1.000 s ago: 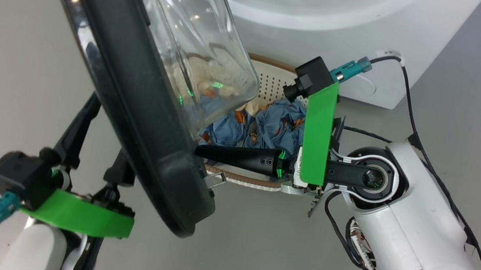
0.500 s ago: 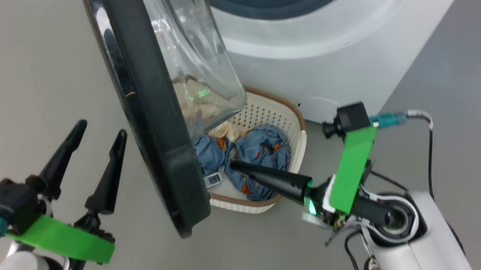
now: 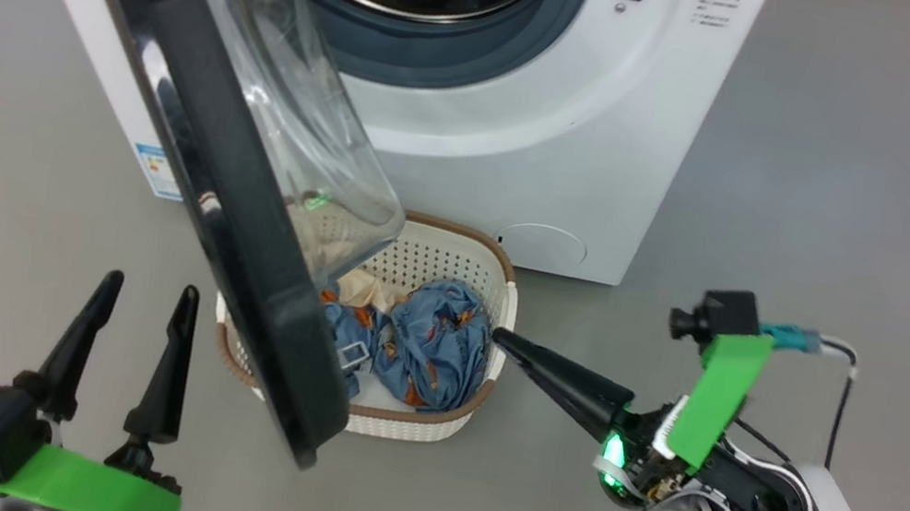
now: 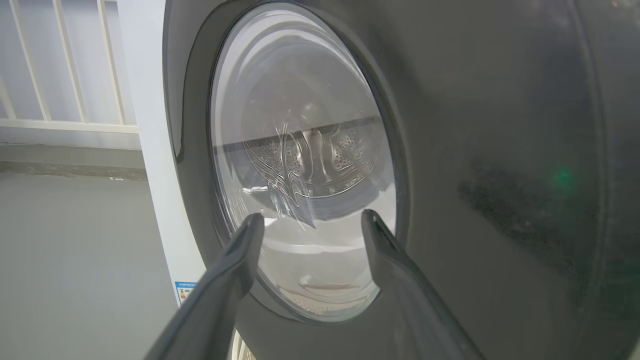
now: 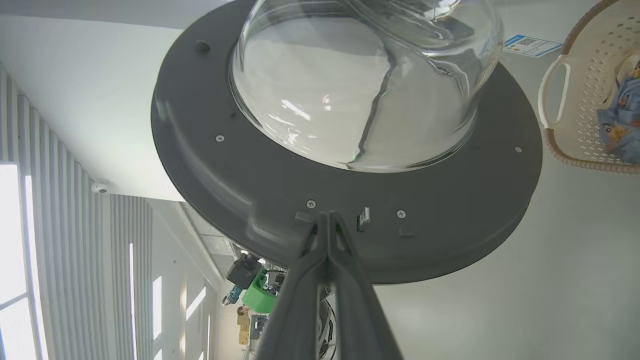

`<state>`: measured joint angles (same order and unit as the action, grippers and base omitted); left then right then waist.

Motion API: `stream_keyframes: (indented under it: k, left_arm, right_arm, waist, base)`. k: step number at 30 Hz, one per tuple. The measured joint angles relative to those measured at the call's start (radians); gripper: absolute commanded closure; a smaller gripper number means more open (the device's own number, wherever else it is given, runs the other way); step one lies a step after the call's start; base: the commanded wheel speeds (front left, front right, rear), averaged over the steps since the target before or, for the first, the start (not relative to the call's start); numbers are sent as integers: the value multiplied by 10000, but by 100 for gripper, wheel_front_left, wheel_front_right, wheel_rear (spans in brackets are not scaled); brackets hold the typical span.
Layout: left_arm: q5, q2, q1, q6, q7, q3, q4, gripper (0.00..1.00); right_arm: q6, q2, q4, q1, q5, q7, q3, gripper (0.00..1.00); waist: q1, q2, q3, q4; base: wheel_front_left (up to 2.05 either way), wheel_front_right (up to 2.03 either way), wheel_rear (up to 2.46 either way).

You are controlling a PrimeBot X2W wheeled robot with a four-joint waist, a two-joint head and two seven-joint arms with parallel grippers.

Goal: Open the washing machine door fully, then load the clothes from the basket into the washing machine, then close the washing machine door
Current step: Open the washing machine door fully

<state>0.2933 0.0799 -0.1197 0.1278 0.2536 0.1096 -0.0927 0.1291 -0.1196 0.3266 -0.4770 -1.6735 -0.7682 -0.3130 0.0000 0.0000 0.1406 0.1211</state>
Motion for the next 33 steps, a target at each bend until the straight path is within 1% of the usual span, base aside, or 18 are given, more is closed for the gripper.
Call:
stream_keyframes:
  k: [1, 2, 3, 6, 9, 11, 15, 19, 21, 25, 27, 28, 33]
  left_arm:
    - [0, 4, 41, 0, 0, -38, 10, 0]
    - [0, 8, 88, 0, 0, -67, 12, 0]
    - [0, 19, 145, 0, 0, -82, 13, 0]
    - [0, 36, 194, 0, 0, -109, 15, 0]
    - [0, 36, 197, 0, 0, -128, 19, 0]
    - [0, 38, 198, 0, 0, -125, 46, 0]
    - [0, 52, 198, 0, 0, -123, 71, 0]
    - [0, 58, 198, 0, 0, -121, 82, 0]
    - [0, 61, 199, 0, 0, -128, 96, 0]
    - [0, 59, 204, 0, 0, -146, 123, 0]
    - [0, 59, 249, 0, 0, -167, 150, 0]
    - [0, 58, 320, 0, 0, -188, 159, 0]
    - [-6, 52, 354, 0, 0, -330, 232, 0]
  right_arm:
    - [0, 27, -59, 137, -61, 182, 117, 66]
    - [0, 27, -100, 259, -100, 311, 194, 51]
    - [0, 12, -138, 362, -73, 424, 226, 0]
    - [0, 17, -278, 623, 23, 1009, 462, 0]
    - [0, 61, -500, 716, 353, 1967, 872, 0]
    - [-2, 113, -650, 716, 792, 2828, 1183, 0]
    - [-2, 2, -779, 712, 2531, 4836, 1381, 0]
    - [0, -253, -780, 668, 4102, 6683, 1289, 0]
    - [-2, -577, -729, 598, 5175, 7676, 1035, 0]
    - [0, -1064, -466, 292, 6832, 9386, 644, 0]
    - [0, -1235, -380, 207, 7622, 9841, 554, 0]
    - [0, -1402, -339, 213, 8403, 10053, 545, 0]
    - [0, -1421, -702, 497, 10052, 10180, 1267, 0]
  waist:
    - [0, 0, -47, -60]
    - [0, 0, -89, -120]
    - [0, 0, -128, -182]
    - [0, 0, -222, -352]
    - [0, 0, -283, -479]
    - [0, 0, -303, -541]
    - [0, 0, -282, -594]
    - [0, 0, -306, -619]
    - [1, 0, -322, -640]
    - [0, 0, -358, -687]
    - [0, 0, -380, -716]
    - [0, 0, -400, -748]
    - [0, 0, -406, -848]
  base:
    - [0, 0, 0]
    - [0, 0, 0]
    - [0, 0, 0]
    - [0, 0, 0]
    - [0, 0, 0]
    - [0, 0, 0]
    - [0, 0, 0]
    - [0, 0, 0]
    - [0, 0, 0]
    - [0, 0, 0]
    - [0, 0, 0]
    - [0, 0, 0]
    - [0, 0, 0]
